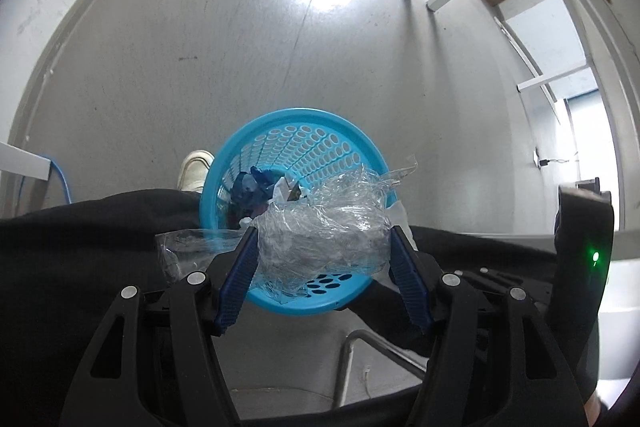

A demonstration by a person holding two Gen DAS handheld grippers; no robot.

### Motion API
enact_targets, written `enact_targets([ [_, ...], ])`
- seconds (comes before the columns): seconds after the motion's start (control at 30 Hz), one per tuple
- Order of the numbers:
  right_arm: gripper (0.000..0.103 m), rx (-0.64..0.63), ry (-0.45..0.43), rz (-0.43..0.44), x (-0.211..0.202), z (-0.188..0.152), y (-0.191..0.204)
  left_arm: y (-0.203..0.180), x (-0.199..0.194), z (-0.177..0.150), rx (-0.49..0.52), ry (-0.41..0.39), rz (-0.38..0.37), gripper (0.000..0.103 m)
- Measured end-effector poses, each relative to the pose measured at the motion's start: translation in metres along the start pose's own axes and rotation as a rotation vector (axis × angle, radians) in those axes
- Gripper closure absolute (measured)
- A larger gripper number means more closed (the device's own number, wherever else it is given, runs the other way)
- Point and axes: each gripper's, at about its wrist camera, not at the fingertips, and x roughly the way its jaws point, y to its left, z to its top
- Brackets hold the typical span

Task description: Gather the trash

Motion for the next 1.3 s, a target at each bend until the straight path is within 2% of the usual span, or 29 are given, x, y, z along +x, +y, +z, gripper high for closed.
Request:
enact_targets([
  [0.27,0.089,0.06,0.02,0.014,0.017,0.012,-0.011,0.008,0.031,0.021,-0.087,0.046,-0.049,0.038],
  [0.37,0.07,0.072,0.016,0.01,0.018,0.015,-0.013,0.011,0.04,0.025,-0.123,0.082,-0.126,0.028],
  [0.4,0.062,0.073,0.011,0.007,0.018,0.016,-0.013,0.011,0.04,0.026,-0.122,0.071,-0.119,0.023],
  [0.47,0.061,0.072,0.006,0.011,0.018,0.018,-0.013,0.009,0.036,0.028,-0.115,0.034,-0.107,0.022],
  [0.57,0.061,0.069,0.006,0.008,0.019,0.017,-0.013,0.008,0.034,0.028,-0.122,0.032,-0.124,0.02],
  [0.7,0.058,0.058,-0.009,-0.016,0.011,0.012,-0.011,0.006,0.021,0.022,-0.111,0.018,-0.075,0.02],
  [0.9,0.05,0.016,-0.082,-0.042,-0.02,-0.004,-0.004,-0.005,-0.017,0.005,0.011,-0.011,0.007,0.018],
  [1.1,0.04,-0.05,-0.179,-0.046,-0.064,-0.033,0.006,-0.015,-0.054,-0.023,0.164,-0.079,0.054,0.009],
  [1.2,0.03,-0.097,-0.216,-0.061,-0.083,-0.049,0.012,-0.014,-0.07,-0.036,0.195,-0.102,0.068,0.006],
  [1.3,0.017,-0.124,-0.261,-0.029,-0.105,-0.067,0.013,-0.016,-0.087,-0.048,0.234,-0.135,0.076,0.006],
])
